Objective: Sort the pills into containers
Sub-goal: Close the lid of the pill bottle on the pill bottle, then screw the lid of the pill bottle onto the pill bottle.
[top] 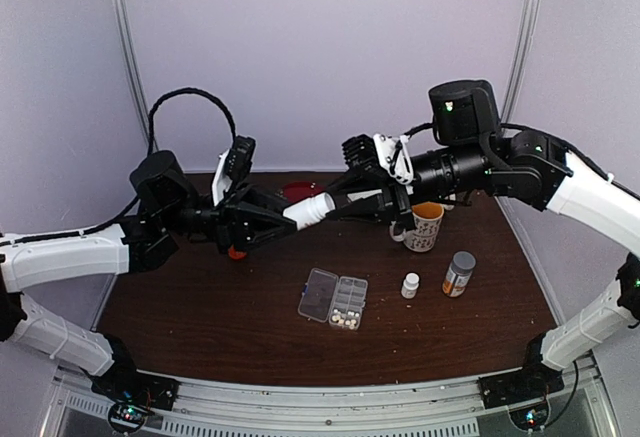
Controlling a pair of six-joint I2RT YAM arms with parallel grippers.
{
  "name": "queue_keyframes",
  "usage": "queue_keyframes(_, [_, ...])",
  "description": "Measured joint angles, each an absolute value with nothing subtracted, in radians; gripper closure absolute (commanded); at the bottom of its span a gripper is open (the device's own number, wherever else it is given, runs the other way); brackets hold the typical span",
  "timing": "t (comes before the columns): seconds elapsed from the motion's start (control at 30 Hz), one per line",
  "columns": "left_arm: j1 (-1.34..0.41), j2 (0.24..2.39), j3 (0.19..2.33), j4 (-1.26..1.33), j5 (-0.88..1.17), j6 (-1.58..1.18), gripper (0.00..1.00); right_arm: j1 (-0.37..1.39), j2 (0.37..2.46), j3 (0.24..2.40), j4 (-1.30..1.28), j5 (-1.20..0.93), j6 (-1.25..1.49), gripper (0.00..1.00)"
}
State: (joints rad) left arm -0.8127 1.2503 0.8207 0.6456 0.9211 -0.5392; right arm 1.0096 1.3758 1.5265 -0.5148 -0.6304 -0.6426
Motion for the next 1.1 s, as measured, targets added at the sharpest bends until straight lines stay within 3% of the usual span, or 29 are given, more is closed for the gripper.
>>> queue_keyframes(0.5, [-0.813,1.249,0.913,0.361,0.976,-0.598,1.00,1.023,1.345,1.455,-0.505,-0.601,-0.876,0.83])
queue_keyframes(0.73, [-0.813,1.189,0.913,0.308,0.941,-0.441,1.00,1.033,1.353,1.454,-0.435,-0.625,-0.681,0.87])
queue_keyframes(1.1, [-0.833,1.140,1.012,0.016,0.752,0.189,1.00,1.035,1.340,1.390,-0.310,-0.588,-0.125,0.88])
